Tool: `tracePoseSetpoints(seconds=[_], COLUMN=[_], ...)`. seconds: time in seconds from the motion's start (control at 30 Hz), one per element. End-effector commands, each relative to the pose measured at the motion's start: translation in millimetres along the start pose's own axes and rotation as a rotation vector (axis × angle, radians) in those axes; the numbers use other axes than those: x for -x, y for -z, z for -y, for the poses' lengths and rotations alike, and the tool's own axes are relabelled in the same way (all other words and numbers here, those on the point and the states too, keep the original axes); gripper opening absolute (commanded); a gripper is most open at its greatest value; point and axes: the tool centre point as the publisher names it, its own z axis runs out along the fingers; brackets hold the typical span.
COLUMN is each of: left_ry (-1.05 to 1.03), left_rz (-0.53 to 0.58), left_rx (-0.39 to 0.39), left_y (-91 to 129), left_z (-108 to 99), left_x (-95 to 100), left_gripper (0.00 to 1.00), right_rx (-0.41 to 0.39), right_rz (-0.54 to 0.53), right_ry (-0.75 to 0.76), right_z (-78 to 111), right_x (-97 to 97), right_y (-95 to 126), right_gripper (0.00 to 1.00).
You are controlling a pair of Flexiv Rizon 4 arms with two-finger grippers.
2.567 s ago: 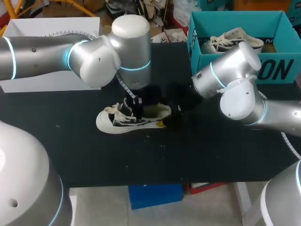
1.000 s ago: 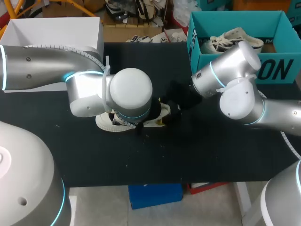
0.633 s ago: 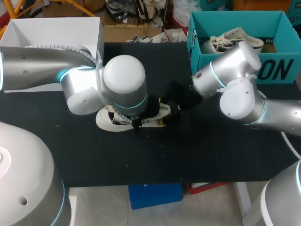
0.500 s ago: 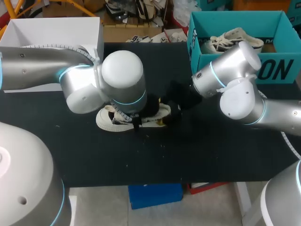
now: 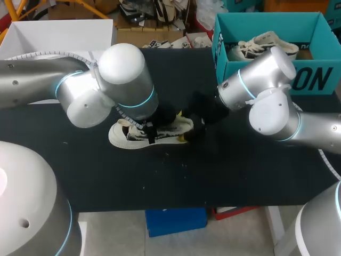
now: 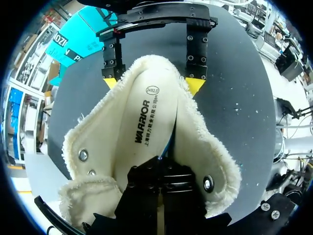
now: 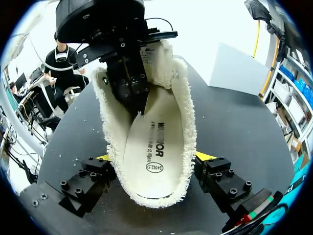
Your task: Take the shoe out of the shoebox, open the shoe tongue, remove and reinsert the insole, then place the shoe into the shoebox
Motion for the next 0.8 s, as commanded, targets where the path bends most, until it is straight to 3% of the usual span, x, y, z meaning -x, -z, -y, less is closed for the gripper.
tracePoseSetpoints(seconds=[0.03,0.8], left_ry=[0.002,0.034], left_rz=[-0.005,-0.028], left_rx=[-0.020,-0.097], left_y=[9.6,37.8], left_z=[-6.6,-10.1], left_x=[2.9,7.6], left_gripper=[0.00,0.00], right_rx=[-0.004,-0.004], right_rz=[-0.001,-0.001], right_ry=[-0.001,-0.001], right_z=[1.2,1.2], right_x=[-0.6,-0.6], right_y=[0.3,0.3], right_gripper=[0.00,0.00])
